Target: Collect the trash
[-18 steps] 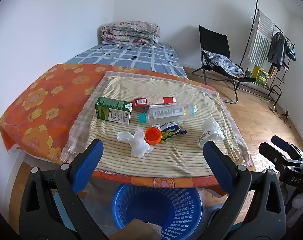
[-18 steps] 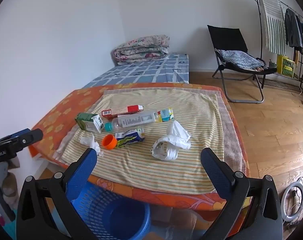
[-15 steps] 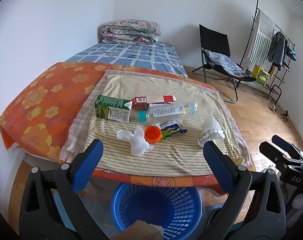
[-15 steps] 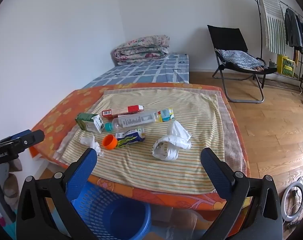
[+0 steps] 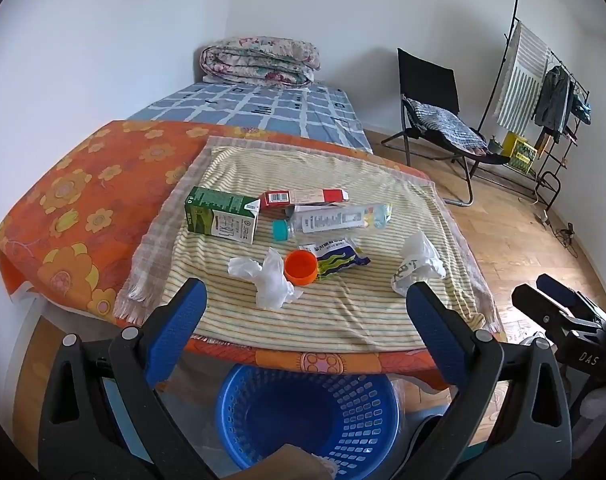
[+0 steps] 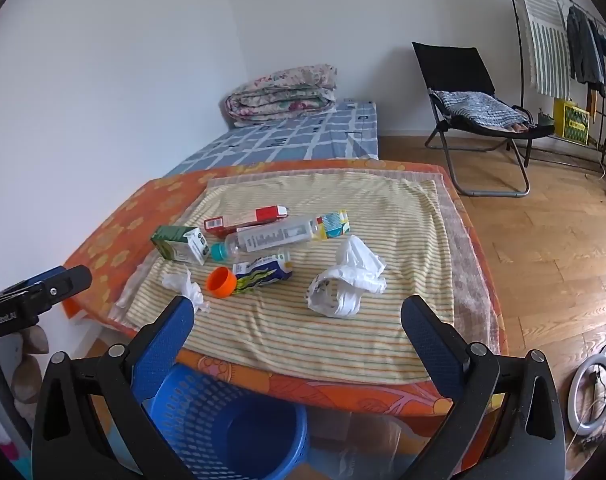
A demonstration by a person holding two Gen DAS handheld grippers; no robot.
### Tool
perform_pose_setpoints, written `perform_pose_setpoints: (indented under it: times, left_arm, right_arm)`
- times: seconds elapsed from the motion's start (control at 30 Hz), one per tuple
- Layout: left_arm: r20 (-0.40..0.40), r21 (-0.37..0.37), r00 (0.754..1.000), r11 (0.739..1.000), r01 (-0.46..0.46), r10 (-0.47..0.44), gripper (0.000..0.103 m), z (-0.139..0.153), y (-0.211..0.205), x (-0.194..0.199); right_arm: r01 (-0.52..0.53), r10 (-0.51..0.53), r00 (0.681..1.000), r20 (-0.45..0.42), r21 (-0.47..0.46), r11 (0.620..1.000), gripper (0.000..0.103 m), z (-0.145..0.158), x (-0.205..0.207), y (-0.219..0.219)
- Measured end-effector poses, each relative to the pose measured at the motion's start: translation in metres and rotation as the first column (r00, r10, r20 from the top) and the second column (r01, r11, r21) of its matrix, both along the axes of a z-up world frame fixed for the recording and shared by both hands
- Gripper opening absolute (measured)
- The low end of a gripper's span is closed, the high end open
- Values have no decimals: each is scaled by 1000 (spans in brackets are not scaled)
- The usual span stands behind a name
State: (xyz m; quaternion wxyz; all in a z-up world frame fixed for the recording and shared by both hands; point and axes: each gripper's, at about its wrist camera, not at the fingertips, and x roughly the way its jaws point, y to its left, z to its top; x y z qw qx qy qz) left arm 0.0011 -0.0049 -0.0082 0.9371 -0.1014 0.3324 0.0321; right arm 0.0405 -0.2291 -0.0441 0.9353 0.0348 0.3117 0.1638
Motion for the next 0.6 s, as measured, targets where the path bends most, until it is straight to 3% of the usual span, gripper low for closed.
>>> perform_pose_setpoints:
  times: [0.6]
  left_arm:
    - [-1, -8, 1000, 1000, -2, 2, 102, -2, -5, 5]
  right_arm:
    - [4, -4, 1000, -29, 2, 1000, 103, -3, 3, 0]
